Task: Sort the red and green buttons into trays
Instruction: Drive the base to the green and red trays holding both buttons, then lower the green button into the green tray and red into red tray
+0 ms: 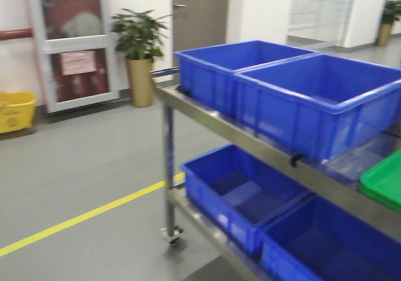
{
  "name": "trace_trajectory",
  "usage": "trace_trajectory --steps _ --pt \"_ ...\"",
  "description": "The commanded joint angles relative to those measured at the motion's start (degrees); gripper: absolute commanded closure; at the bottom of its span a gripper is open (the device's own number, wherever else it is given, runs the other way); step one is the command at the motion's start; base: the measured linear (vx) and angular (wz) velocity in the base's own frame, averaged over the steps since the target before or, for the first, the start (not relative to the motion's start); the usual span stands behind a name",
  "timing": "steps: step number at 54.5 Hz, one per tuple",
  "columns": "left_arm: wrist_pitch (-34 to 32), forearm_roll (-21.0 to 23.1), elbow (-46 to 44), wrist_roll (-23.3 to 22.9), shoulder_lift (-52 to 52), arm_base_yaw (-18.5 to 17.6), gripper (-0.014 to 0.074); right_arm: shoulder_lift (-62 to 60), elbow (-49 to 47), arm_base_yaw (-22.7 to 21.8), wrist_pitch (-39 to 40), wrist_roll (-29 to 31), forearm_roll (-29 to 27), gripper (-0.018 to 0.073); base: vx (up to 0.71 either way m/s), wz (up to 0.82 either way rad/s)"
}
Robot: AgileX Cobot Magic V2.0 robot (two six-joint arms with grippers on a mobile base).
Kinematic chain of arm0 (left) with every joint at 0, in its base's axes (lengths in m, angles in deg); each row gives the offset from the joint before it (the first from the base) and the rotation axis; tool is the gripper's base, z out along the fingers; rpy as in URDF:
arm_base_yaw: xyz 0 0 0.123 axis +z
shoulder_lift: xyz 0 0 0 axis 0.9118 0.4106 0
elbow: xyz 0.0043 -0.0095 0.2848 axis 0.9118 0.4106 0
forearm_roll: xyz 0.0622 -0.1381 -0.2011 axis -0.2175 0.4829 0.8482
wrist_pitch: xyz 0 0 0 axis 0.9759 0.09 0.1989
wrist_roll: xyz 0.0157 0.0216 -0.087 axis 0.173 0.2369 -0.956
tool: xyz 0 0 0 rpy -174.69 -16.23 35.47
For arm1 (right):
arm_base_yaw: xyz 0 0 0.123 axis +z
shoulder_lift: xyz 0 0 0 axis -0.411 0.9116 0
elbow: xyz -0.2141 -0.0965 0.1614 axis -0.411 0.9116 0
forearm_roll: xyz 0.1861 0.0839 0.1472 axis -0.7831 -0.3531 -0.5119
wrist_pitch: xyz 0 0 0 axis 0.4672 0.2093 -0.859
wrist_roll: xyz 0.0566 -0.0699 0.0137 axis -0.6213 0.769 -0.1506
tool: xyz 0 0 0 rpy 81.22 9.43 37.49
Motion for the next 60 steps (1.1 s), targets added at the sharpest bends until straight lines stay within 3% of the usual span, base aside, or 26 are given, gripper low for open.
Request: trace_trajectory --steps 1,37,60 --pt "-4.03 -0.04 -2.17 -0.42 0.55 -0.17 0.0594 0.44 -2.13 -0.07 4.86 0.13 0.79 0.0559 0.49 -0.64" --pt "-4.03 -0.04 -2.17 -0.42 0.55 -0.17 0.0594 0.45 -2.13 -0.07 4.85 0.13 0.79 0.0559 0.37 -0.85" --pt "-4.03 -0.04 -2.17 -0.42 0.55 -0.17 0.0594 0.45 -2.13 -0.07 4.85 0.13 0.79 0.0559 0.18 -0.56"
